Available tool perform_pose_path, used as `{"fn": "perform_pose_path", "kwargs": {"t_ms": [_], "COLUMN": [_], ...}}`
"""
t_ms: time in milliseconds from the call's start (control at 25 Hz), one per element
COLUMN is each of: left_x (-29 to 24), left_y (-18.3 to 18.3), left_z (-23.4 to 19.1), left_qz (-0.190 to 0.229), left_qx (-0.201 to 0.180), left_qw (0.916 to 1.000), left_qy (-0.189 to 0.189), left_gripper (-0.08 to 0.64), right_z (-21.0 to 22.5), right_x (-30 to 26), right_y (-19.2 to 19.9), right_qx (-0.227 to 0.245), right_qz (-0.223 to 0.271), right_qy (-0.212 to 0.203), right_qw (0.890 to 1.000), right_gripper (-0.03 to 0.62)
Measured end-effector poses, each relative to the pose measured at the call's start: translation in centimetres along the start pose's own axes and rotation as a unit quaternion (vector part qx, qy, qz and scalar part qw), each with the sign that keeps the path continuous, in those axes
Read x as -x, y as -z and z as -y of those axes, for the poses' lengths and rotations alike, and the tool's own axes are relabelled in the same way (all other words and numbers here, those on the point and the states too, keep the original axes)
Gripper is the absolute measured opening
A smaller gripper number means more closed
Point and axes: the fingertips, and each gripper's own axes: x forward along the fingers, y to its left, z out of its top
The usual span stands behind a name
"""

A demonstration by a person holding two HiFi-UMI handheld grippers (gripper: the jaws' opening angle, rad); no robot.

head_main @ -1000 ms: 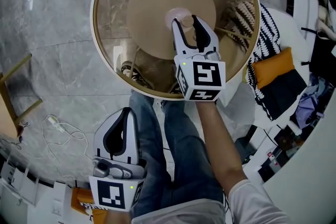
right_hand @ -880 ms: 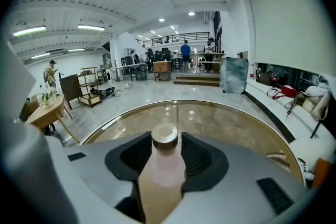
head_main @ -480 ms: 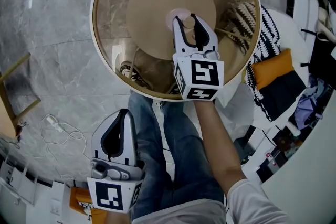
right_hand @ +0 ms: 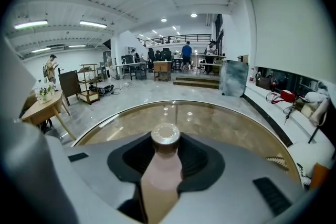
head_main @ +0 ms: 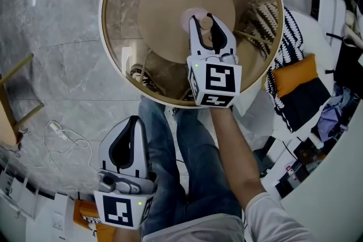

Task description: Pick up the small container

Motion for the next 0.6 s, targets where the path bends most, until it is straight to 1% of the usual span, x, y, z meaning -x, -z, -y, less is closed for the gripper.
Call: {"fn": "perform_pose_path", "kwargs": {"t_ms": [320, 600], "left_x": [0.26, 0.14], "left_y": [-0.20, -0.69], "left_z": [0.25, 0.97], "left_qz": [0.004, 0.008], "left_qx": [0.001, -0.010], "left_qw": [1.0000, 0.9999], "left_qy": [-0.007, -0.006], "left_gripper": [0.015, 0.015], "right_z": [0.04, 0.33], "right_x": [0.03, 0.33], "right_y": [0.03, 0.16], "right_qx": [0.004, 0.005], "right_qz": [-0.005, -0.009], "right_qy": [-0.012, -0.017], "right_qw": [1.000, 1.000], "right_gripper": [0.144, 0.144]}}
